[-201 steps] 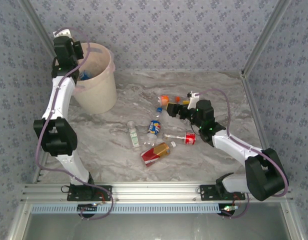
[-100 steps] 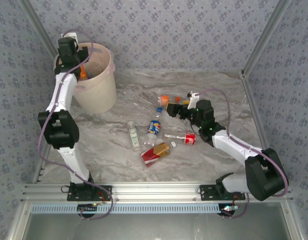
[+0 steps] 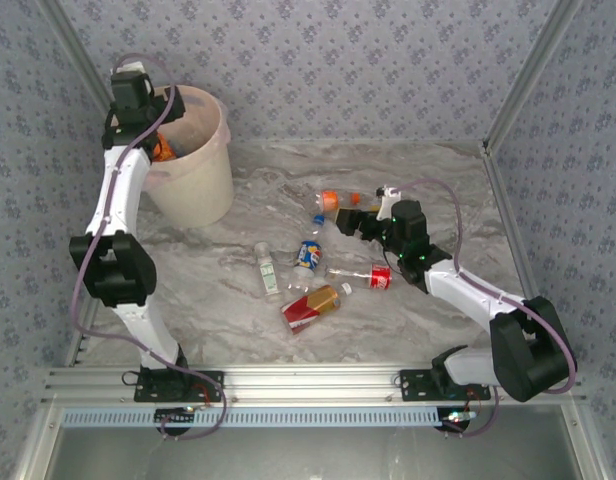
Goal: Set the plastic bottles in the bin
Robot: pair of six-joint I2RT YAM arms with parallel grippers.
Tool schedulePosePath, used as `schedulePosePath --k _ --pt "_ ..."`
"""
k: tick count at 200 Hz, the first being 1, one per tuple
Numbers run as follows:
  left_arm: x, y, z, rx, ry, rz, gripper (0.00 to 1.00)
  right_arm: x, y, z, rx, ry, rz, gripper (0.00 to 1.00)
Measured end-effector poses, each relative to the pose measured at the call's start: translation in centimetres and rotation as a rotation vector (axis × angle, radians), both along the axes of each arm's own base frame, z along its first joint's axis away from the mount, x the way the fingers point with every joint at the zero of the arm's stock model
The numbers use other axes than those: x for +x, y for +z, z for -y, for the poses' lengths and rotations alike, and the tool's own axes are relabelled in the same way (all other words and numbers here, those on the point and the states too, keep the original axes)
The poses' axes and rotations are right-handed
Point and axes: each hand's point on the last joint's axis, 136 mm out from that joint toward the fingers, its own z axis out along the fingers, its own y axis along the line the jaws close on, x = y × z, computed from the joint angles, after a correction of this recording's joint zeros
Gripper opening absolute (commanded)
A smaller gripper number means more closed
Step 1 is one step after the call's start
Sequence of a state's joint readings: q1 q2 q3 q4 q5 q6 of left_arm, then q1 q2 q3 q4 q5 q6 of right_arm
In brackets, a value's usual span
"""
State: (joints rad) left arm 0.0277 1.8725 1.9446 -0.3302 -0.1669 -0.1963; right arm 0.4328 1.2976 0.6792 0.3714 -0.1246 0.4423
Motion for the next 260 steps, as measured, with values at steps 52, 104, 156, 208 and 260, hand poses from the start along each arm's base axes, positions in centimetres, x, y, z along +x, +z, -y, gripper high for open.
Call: schedulePosePath --k 52,104,156,208,260 --pt "-1.6 1.3 7.0 -0.081 -0.095 -0.001 0.98 0.2 0.8 1.3 -0.001 -0.062 0.021 1.00" --pt "-4.8 1.3 14.8 -0.115 -0.173 -0.038 0.98 0.1 0.6 2.6 -0.003 -0.108 0.022 1.00" --pt "-12.5 -2.2 20.9 -0.152 -0.233 -0.138 0.98 0.0 -0.6 3.6 -0.003 -0.143 -0.007 1.00" --pt "-18.8 -12.0 23.2 -0.180 -0.274 -0.398 0.98 0.2 -0.5 3.9 0.012 -0.152 -0.006 1.00" --pt "-26.7 -22.5 23.7 -0.215 -0.301 -0.777 0.98 0.3 -1.9 4.1 0.026 -0.163 -0.040 1.00"
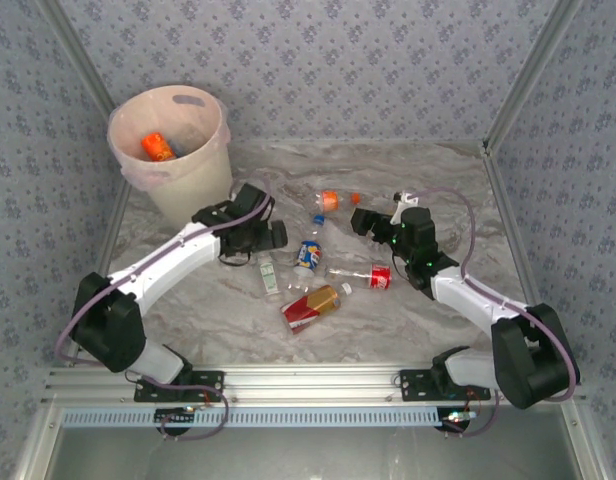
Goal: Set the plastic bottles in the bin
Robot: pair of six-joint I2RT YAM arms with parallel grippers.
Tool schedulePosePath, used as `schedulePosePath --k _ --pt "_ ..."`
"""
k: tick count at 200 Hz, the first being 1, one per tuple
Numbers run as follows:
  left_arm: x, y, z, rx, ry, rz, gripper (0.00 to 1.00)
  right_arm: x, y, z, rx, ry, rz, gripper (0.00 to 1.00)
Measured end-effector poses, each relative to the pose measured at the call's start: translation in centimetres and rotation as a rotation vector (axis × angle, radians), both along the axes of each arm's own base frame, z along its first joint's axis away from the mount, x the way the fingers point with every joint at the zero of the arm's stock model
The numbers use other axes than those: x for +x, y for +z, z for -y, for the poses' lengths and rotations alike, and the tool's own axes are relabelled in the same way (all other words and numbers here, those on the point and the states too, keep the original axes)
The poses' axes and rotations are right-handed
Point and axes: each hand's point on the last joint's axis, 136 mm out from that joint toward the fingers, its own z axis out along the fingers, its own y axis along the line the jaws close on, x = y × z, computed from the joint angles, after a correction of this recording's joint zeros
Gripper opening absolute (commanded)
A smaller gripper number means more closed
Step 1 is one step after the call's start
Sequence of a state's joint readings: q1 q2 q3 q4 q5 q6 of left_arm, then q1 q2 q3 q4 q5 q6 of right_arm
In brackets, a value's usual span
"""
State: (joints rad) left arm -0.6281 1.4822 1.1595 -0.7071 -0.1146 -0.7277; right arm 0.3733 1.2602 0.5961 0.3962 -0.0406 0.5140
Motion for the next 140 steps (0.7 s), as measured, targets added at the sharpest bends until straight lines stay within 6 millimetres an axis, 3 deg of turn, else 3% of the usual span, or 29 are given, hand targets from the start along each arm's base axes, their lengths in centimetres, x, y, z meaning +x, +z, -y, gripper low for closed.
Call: schedulePosePath --k 62,113,140 --pt "-5.2 -5.9 0.7 -0.024 -0.079 -0.231 0.98 -0.1 -0.2 0.1 0.009 -0.005 -0.005 1.00" --pt "-4.8 -8.0 1.5 -0.039 -0.067 -0.251 0.95 0.0 -0.1 0.1 0.014 -0.007 0.000 1.00" --pt "-5.0 -8.9 0.8 -0.019 -0.038 -0.252 0.91 0.1 -0.1 0.1 0.014 -0.010 0.003 1.00"
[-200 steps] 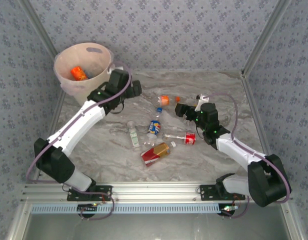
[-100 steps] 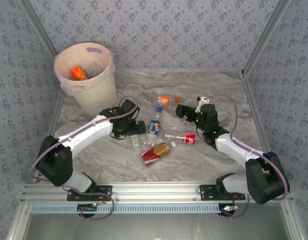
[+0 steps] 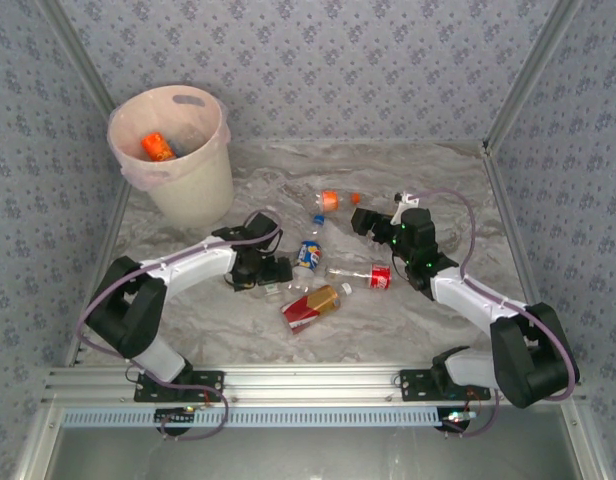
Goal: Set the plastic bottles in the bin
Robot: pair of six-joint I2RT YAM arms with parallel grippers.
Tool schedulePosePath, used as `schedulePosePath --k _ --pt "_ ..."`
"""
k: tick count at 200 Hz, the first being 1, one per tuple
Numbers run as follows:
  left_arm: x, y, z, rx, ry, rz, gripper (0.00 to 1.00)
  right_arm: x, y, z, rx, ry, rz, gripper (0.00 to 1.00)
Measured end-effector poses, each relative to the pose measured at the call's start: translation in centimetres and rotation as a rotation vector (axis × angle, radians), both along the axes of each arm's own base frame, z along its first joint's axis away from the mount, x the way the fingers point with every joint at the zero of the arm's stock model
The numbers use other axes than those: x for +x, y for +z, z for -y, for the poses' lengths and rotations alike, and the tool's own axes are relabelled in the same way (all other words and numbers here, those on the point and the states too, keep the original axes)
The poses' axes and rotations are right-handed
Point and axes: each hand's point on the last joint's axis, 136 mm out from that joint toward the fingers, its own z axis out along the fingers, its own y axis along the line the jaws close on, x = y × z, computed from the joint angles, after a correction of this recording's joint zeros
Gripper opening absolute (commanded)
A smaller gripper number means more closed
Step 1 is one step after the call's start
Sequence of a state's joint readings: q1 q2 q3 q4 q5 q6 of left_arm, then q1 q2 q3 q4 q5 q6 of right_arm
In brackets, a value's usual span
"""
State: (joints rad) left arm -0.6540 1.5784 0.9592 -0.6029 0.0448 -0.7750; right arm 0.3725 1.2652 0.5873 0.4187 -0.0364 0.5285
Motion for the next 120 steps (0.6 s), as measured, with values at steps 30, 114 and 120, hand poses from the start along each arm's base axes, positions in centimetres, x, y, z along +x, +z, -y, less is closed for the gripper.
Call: schedulePosePath --k 30,114,120 --pt "0.2 -0.4 -0.8 0.038 0.024 0.018 0.89 0.1 -0.4 0.0 0.003 -0.002 -0.011 1.00" --pt "0.7 -2.3 -0.9 0.079 0.013 0.006 0.64 0.1 -0.8 -0.5 0.017 0.017 -0.024 1.00" --pt "0.8 -2.3 -0.9 0.079 0.012 0.009 0.62 0.1 -0.7 -0.6 0.021 0.025 -0.020 1.00"
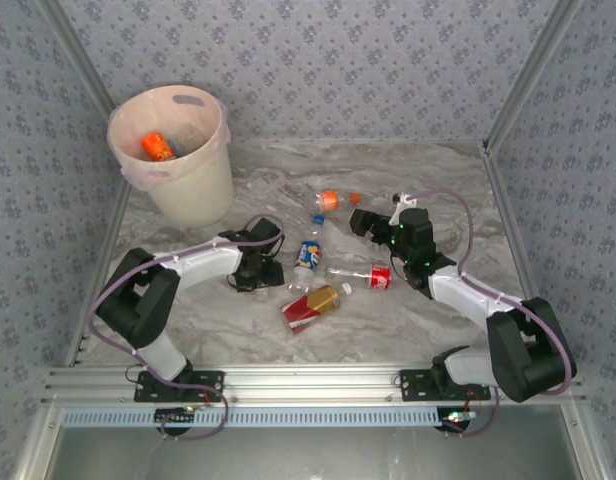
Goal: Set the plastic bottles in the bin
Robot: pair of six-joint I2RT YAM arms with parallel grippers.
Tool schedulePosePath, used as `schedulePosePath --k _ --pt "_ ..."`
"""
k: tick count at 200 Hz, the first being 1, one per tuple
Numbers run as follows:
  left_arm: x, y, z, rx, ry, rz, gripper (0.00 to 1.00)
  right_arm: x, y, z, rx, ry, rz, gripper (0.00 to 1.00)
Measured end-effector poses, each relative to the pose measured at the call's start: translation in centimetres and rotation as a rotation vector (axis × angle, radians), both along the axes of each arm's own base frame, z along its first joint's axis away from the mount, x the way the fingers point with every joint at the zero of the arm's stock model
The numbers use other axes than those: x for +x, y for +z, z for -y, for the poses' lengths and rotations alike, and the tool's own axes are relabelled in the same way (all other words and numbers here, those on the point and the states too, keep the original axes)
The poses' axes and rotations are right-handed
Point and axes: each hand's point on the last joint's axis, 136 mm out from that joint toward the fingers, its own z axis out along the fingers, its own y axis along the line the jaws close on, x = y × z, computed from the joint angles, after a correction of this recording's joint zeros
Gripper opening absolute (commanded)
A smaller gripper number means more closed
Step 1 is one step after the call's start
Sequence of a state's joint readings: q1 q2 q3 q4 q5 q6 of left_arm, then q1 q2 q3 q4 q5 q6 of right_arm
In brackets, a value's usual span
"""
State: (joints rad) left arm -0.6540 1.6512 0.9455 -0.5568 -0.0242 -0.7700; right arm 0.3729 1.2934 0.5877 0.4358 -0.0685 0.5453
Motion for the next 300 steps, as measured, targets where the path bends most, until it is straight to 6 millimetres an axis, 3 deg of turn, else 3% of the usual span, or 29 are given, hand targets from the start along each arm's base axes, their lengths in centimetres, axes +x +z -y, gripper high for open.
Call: schedulePosePath --k 65,103,167,217,244,300 --pt "0.7 0.4 0.1 -0.001 -0.013 0.040 0.52 -1.0 1.4 -3.0 -0.026 0.156 0.082 1.00" --pt "1.9 2.0 -0.2 -0.031 0.006 0.094 0.51 -2.1 3.1 -5.4 -0.056 0.267 0.185 1.00" --pt "3.8 5.4 0.1 -0.087 -0.011 0.228 0.49 -2.5 3.9 -6.2 -0.059 0.309 0.231 1.00" --pt "5.3 8.9 1.2 -0.150 -0.061 0.362 0.49 -2.8 4.4 -6.8 -0.060 0.338 0.258 1.00" --pt "7.2 11.3 2.2 -0.197 -0.081 0.450 0.49 -2.9 4.7 -7.0 -0.059 0.342 0.268 1.00" --pt "12.9 20.9 4.7 -0.371 -0.085 0.719 0.49 -2.5 6.9 -7.5 -0.057 0.349 0.323 1.00"
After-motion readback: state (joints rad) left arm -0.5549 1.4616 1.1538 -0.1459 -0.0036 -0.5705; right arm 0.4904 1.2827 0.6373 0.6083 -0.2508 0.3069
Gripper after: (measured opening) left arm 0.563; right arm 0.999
